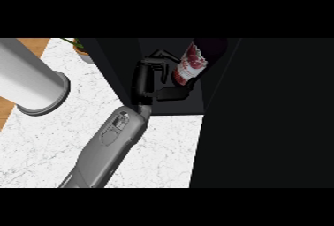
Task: Pick up the wine, place it into the cabinet and close the cabinet
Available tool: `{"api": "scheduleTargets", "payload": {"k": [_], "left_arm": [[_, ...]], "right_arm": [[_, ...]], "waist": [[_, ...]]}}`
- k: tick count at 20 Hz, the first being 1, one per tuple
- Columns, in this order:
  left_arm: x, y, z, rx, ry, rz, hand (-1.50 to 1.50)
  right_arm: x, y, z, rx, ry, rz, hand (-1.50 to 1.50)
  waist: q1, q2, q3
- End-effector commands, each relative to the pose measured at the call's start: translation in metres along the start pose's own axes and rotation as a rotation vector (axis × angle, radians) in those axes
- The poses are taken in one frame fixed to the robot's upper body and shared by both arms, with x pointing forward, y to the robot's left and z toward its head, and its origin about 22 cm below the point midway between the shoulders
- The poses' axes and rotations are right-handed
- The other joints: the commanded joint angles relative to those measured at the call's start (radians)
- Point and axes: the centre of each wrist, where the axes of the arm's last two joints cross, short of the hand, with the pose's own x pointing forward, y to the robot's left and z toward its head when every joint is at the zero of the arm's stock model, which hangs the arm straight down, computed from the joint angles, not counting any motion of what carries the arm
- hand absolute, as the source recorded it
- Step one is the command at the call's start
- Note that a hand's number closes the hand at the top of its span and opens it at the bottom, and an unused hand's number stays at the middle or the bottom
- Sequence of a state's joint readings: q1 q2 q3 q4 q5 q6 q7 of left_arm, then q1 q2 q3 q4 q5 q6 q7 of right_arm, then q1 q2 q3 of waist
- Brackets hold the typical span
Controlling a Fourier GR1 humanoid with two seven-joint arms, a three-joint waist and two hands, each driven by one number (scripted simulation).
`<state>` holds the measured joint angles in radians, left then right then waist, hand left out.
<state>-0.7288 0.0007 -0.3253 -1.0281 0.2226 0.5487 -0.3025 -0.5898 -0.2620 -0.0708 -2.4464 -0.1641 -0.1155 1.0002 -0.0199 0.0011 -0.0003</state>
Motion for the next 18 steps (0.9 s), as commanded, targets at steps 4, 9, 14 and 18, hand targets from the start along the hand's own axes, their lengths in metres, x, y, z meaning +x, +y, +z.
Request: {"api": "scheduleTargets", "payload": {"k": [4,9,14,18], "left_arm": [[-0.028,0.006,0.005,-0.001,0.051,0.006,1.50],[-0.047,0.002,0.006,0.005,0.063,-0.072,1.50],[-0.062,0.001,0.013,0.017,0.077,-0.145,1.50],[-0.078,0.017,0.010,0.035,0.056,-0.166,1.50]], "right_arm": [[-0.004,-0.002,0.020,0.063,-0.010,-0.061,-1.50],[-0.014,-0.009,0.007,0.074,-0.030,-0.056,-1.50],[-0.001,0.006,0.015,0.085,-0.004,-0.065,-1.50],[-0.007,0.001,0.003,0.077,-0.030,-0.052,-1.50]], "waist": [[0.000,0.001,0.000],[-0.010,0.005,0.001],[-0.021,0.004,0.000],[-0.016,0.008,0.000]]}}
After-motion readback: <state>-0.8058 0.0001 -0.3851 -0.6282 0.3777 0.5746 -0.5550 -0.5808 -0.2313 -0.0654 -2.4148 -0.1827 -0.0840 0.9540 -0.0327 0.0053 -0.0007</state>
